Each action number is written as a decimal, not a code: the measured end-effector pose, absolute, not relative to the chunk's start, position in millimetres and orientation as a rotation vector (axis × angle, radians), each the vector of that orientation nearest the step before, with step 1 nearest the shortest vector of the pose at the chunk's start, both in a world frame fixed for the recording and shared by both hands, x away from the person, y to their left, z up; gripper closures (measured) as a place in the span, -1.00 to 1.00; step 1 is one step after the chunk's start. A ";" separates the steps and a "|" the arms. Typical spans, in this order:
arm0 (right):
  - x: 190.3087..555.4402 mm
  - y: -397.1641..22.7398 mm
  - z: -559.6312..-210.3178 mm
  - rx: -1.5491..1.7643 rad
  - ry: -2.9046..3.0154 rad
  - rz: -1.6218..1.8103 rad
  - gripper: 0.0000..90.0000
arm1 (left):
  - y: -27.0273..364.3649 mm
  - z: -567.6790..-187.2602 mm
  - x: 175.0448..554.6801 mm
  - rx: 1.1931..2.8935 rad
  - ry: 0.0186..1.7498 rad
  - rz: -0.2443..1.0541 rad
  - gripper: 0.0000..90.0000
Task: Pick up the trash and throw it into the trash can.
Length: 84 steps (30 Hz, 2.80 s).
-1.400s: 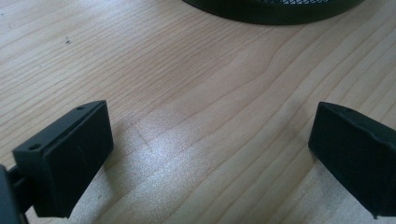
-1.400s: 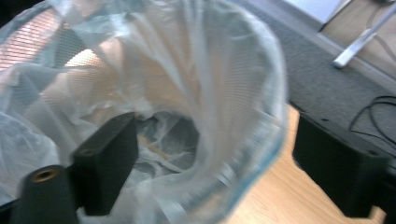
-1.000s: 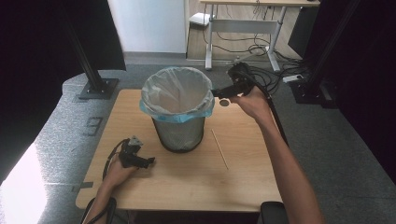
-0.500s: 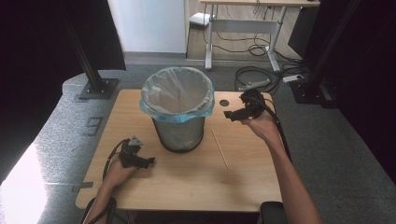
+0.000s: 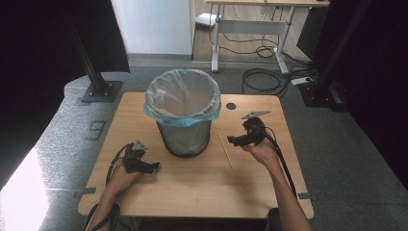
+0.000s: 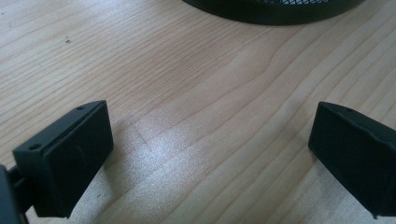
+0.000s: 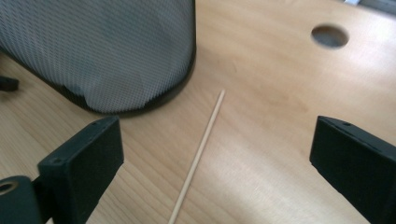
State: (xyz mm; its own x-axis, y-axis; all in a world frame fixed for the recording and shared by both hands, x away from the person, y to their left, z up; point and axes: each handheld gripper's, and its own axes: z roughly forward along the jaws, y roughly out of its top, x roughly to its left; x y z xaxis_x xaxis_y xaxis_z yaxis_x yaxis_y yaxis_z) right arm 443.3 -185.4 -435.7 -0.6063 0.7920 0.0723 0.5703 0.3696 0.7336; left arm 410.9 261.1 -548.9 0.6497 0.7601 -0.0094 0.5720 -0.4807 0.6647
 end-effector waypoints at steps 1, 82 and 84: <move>442.3 -185.4 -442.2 1.213 2.340 1.080 -0.93 | 261.2 -548.8 411.0 2.226 1.029 0.381 -1.00; 430.9 -215.7 -377.2 1.312 2.379 1.059 0.87 | 261.0 -548.7 410.7 2.224 1.030 0.379 -1.00; 432.2 -216.1 -365.9 1.306 2.375 1.069 0.87 | 261.1 -548.8 410.7 2.224 1.029 0.379 -1.00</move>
State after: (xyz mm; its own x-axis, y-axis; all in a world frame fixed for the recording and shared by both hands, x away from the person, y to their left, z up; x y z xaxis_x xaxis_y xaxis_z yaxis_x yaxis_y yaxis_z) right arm 432.2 -216.1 -365.9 -0.5775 0.8042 0.1405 0.6382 0.3374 0.6919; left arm 410.7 261.1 -548.8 0.6501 0.7598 -0.0102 0.5720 -0.4805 0.6649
